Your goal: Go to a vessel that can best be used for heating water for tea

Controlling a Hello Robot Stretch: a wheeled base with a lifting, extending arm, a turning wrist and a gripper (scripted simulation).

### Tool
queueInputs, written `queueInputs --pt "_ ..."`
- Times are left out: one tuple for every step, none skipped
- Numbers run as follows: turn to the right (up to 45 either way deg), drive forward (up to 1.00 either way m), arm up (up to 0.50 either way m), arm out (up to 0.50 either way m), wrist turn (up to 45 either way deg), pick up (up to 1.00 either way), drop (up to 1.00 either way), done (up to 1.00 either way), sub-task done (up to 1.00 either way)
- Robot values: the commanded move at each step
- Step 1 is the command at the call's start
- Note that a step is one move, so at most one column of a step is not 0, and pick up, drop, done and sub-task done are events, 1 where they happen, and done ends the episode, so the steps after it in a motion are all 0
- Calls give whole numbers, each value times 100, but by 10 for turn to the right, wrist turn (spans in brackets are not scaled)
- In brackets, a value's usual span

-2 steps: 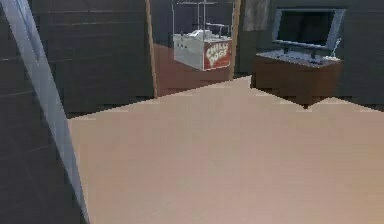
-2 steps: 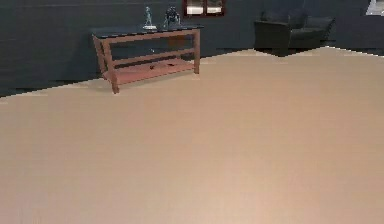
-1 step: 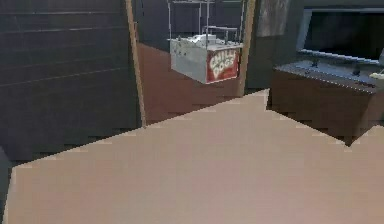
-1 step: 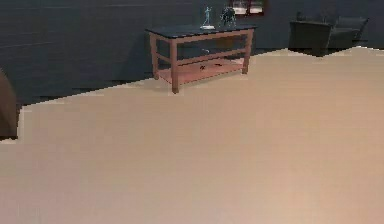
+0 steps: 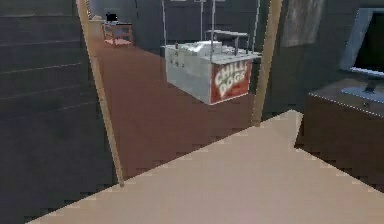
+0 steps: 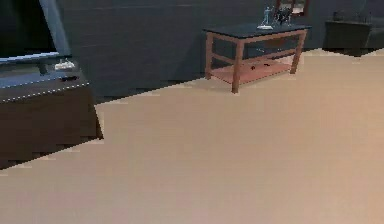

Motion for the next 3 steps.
queueInputs --pt "0 100 0 0 0 0 0 0 0" --pt "0 45 0 0 0 0 0 0 0" --pt "-450 0 0 0 0 0 0 0 0"
